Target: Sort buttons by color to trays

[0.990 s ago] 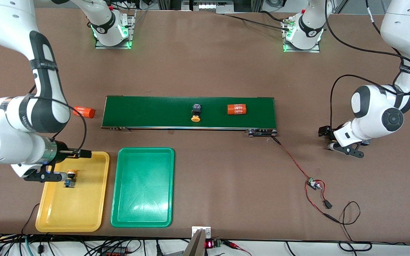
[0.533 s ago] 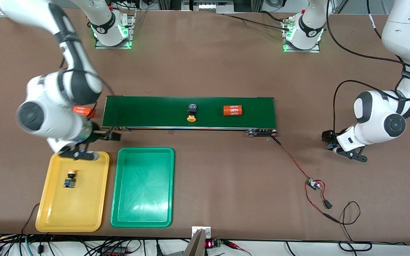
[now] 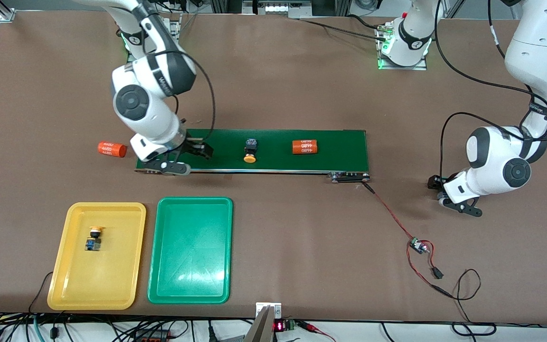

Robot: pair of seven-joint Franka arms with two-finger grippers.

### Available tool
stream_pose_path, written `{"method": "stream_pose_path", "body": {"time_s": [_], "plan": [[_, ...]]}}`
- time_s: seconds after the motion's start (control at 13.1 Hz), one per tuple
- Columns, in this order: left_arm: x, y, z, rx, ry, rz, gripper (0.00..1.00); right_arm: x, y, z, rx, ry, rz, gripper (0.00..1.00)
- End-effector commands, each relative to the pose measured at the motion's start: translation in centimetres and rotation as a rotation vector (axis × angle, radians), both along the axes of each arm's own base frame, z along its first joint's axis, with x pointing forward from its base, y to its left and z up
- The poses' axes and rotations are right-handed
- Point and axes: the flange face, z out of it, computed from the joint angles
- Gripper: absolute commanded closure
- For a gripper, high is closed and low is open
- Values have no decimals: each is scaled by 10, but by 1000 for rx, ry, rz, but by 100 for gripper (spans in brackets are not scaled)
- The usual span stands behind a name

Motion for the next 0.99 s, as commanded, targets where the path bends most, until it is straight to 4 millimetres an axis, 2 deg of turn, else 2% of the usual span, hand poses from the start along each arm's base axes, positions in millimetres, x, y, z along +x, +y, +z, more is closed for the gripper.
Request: {"method": "stream_pose_path", "body": {"time_s": [0.0,0.08,0.23,0.3,0.38,0.46,0.61,0.76,0.91], "plan": [[-2,-14,26,36,19,17,100,-18,36,-18,5,-21,11,0],[0,-16,35,39,7,12,100,-26,52,-28,3,-26,42,0],[3,-23,63,39,-9,-51,100,-33,67,-45,-3,-12,65,0],[3,-39,82,38,-15,-71,100,-40,77,-49,-2,-11,81,0],[1,-57,102,40,-10,-80,100,-41,78,-57,-7,-1,84,0],[-3,-78,123,50,6,-60,100,-41,78,-58,-5,-4,84,0],[-16,-133,150,60,40,-18,100,-43,80,-62,-9,3,89,0],[-31,-195,161,40,58,56,100,-43,80,-66,-11,7,89,0],[-45,-246,162,-28,82,128,100,-43,81,-69,-11,7,90,0]]}}
